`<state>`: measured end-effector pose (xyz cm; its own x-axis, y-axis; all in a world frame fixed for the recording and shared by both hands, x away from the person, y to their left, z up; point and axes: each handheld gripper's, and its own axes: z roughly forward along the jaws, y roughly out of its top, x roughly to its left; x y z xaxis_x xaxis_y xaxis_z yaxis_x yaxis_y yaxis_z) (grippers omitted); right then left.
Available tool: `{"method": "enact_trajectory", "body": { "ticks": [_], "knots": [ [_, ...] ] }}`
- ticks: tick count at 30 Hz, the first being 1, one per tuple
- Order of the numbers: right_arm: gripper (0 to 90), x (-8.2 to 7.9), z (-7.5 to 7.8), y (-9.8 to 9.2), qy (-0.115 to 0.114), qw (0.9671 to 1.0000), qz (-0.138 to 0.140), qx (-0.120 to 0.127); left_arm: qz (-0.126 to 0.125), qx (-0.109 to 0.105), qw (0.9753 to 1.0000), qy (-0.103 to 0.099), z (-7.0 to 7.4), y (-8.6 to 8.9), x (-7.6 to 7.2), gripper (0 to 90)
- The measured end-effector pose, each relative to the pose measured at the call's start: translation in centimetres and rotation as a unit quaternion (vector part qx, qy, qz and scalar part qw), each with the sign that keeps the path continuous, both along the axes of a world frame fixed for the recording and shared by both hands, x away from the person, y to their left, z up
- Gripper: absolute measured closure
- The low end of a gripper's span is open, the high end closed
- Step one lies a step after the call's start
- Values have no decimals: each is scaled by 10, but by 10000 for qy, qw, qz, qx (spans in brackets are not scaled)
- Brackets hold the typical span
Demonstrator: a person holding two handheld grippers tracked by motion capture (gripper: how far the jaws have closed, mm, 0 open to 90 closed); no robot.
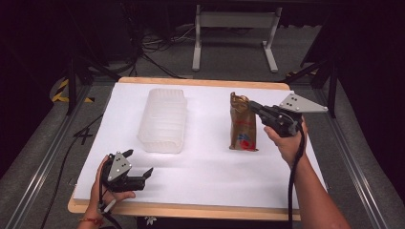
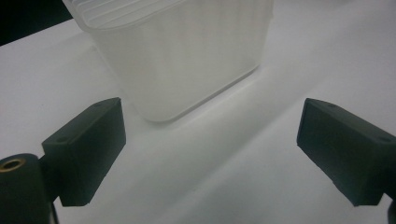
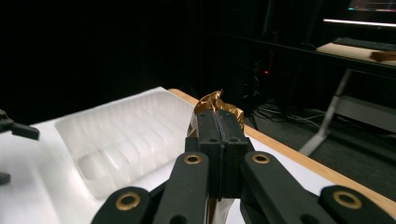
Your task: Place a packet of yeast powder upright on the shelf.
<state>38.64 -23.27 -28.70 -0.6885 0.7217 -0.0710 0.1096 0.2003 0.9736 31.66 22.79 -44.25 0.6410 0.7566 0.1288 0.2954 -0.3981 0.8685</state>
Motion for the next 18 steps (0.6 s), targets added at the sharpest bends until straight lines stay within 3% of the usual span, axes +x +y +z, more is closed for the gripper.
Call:
{"method": "enact_trajectory", "body": {
  "ticks": [5, 18],
  "knots": [
    [899, 11, 1, 28, 2, 9998, 210, -26, -24, -4, 10000, 6, 0, -1, 0, 88],
    [899, 29, 1, 71, 35, 9989, 433, -146, -96, -80, 9999, 11, -1, -2, -1, 88]
  ]
}}
